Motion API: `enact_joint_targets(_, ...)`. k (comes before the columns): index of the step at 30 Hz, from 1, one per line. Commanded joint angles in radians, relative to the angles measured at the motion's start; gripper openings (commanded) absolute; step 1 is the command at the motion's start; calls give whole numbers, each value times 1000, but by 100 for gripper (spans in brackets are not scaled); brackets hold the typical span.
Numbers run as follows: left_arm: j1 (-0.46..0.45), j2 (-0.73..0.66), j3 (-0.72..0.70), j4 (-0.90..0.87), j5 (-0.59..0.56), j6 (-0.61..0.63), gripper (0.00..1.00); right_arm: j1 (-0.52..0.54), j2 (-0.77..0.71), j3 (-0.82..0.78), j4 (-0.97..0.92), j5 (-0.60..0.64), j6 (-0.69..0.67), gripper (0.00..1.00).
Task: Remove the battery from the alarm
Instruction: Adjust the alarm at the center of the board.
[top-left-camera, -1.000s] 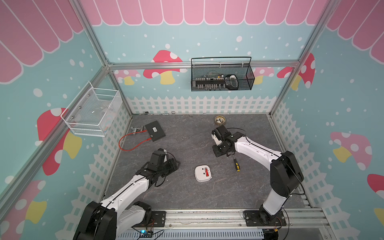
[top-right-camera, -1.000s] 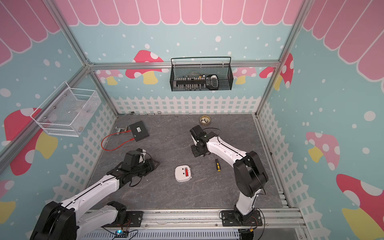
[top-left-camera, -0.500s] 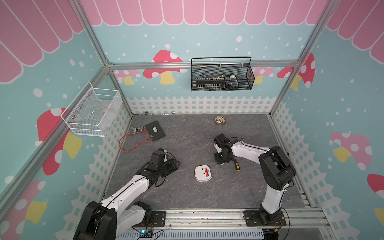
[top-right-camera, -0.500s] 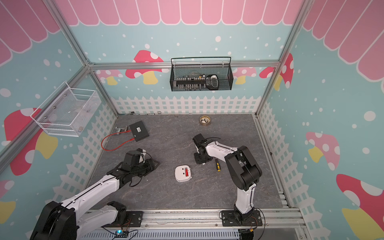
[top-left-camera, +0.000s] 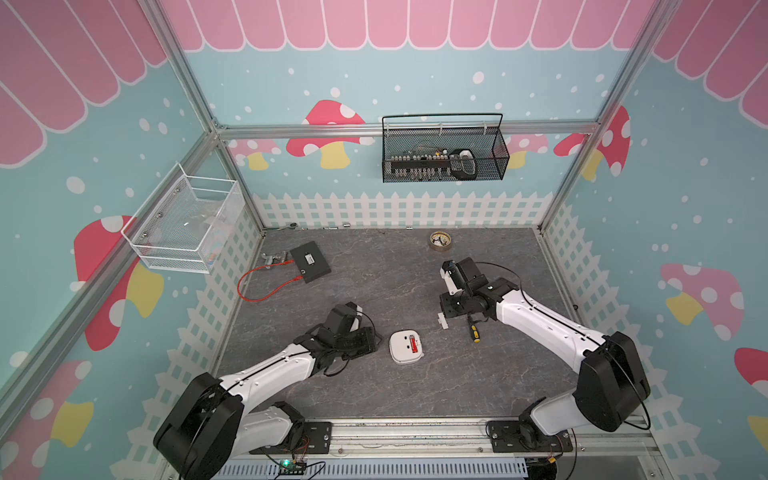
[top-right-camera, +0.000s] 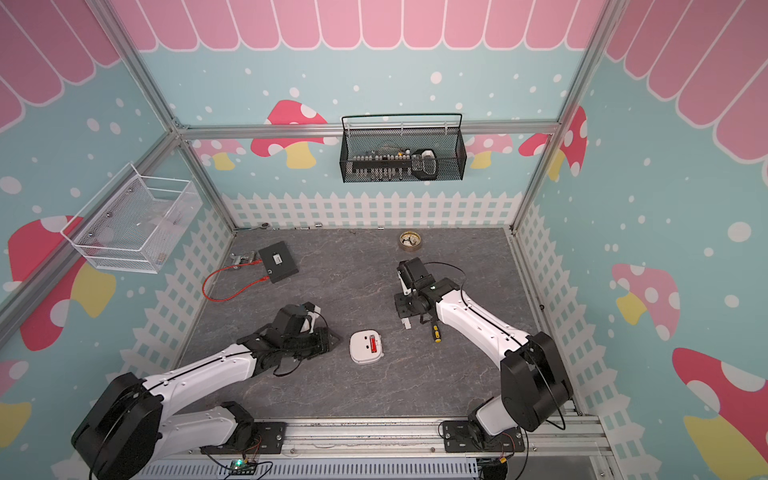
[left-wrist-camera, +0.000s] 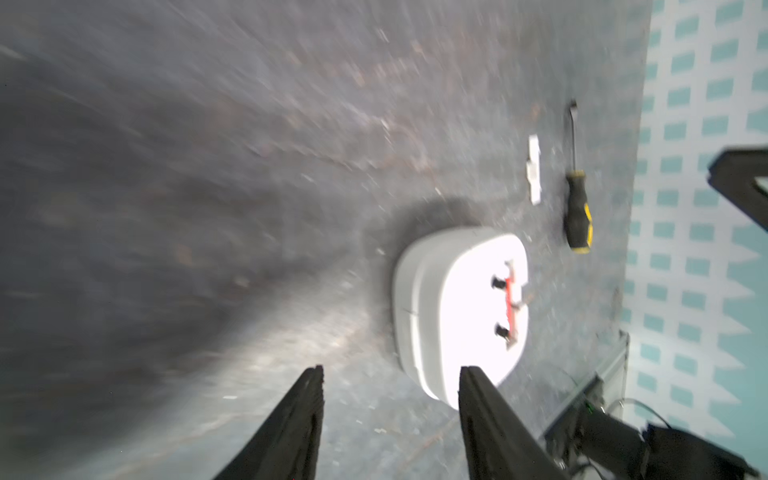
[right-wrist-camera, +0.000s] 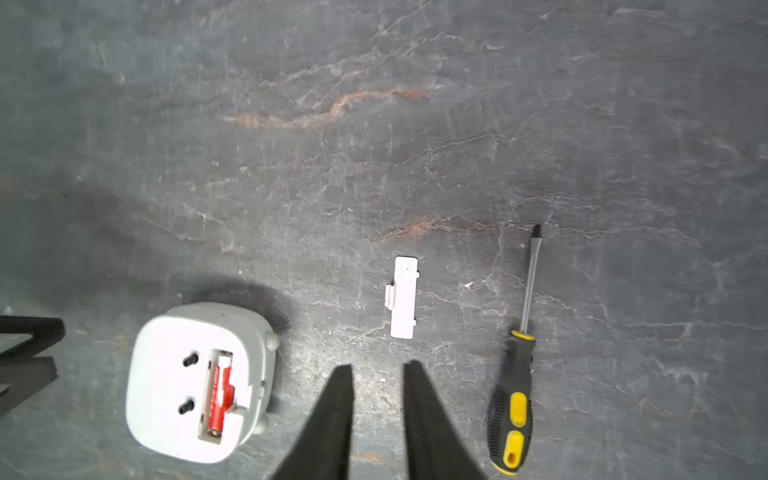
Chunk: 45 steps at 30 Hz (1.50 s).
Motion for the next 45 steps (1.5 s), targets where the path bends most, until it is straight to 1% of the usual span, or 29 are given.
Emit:
enact_joint_targets(1, -55, 56, 13, 87, 9, -64, 52, 37, 61, -54, 12, -70, 4, 8)
enact_joint_targets(4, -57, 85, 12, 109, 0, -75, 51, 81, 114, -66, 59, -110, 15, 4)
enact_joint_targets(9, -53, 128, 50, 114, -18, -63, 51, 129, 190, -69, 116, -140, 25, 4)
enact_joint_targets(13, -50, 186, 82, 138, -4, -56, 51, 162, 221, -67, 139, -155, 36, 4)
enact_joint_targets(20, -40, 325, 146, 174, 1, -21, 50, 200, 205, -95, 178, -184, 73, 3)
enact_joint_targets(24, -14, 404, 207, 177, 4, 18, 49, 204, 188, -109, 188, -185, 92, 3)
enact_joint_targets(29, 43, 498, 319, 162, 27, 78, 49, 206, 153, -134, 204, -189, 114, 3)
enact_joint_targets(34, 64, 591, 452, 126, 50, 123, 49, 213, 148, -138, 235, -204, 134, 3)
enact_joint_targets(36, 65, 609, 491, 110, 54, 134, 49, 219, 152, -137, 243, -210, 142, 3)
enact_joint_targets(39, 74, 588, 500, 97, 47, 141, 50, 222, 134, -142, 235, -199, 151, 4)
enact_joint_targets(42, 93, 526, 489, 66, 15, 160, 56, 221, 68, -141, 172, -142, 154, 7)
enact_joint_targets(43, 104, 499, 483, 56, 6, 166, 58, 221, 39, -136, 134, -114, 153, 10)
enact_joint_targets(45, 122, 443, 473, 31, -17, 180, 66, 218, -16, -116, 54, -45, 152, 26)
